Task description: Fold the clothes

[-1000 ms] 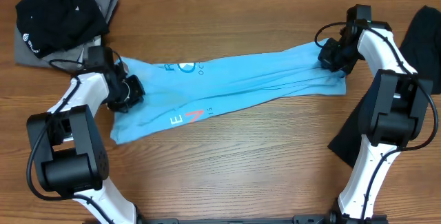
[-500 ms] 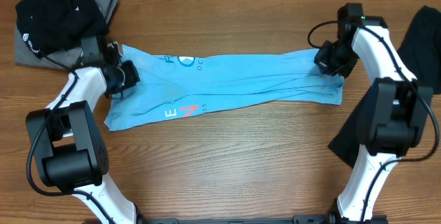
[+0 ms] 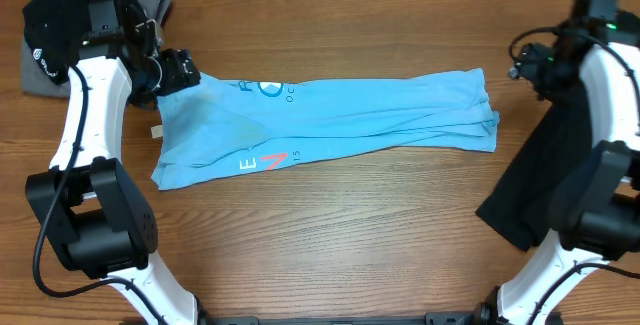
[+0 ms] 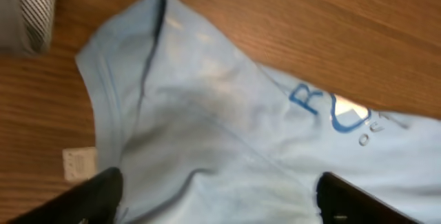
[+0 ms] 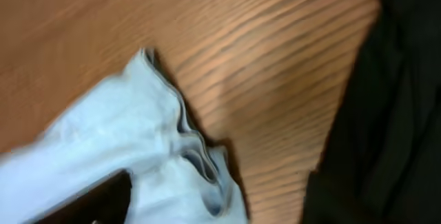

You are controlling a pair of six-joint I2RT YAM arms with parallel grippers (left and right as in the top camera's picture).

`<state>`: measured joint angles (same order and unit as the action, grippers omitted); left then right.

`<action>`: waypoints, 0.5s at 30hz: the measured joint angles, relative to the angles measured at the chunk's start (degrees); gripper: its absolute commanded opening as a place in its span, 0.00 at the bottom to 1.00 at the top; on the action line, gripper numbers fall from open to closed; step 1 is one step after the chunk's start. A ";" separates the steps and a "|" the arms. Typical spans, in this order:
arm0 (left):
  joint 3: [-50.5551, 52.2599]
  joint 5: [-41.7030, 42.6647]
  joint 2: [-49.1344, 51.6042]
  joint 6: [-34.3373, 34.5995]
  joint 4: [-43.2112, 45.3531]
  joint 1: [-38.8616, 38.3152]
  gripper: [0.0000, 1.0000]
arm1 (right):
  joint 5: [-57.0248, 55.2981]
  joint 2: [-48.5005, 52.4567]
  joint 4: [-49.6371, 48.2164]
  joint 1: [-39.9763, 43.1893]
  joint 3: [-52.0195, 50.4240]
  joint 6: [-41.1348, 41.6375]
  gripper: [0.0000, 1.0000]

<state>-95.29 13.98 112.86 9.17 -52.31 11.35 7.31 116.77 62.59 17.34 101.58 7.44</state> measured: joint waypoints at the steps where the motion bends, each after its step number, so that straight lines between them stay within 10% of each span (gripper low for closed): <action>1: 0.00 0.42 0.02 0.02 -0.55 0.00 1.00 | 1.86 0.42 0.55 0.83 0.00 -1.90 0.97; 15: 0.00 1.73 0.02 0.04 -2.73 0.00 1.00 | 16.70 13.11 1.60 1.95 -0.02 -16.87 0.98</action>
<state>-95.29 15.70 112.88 9.21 -55.05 11.35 24.01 129.88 64.18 19.29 101.56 -9.43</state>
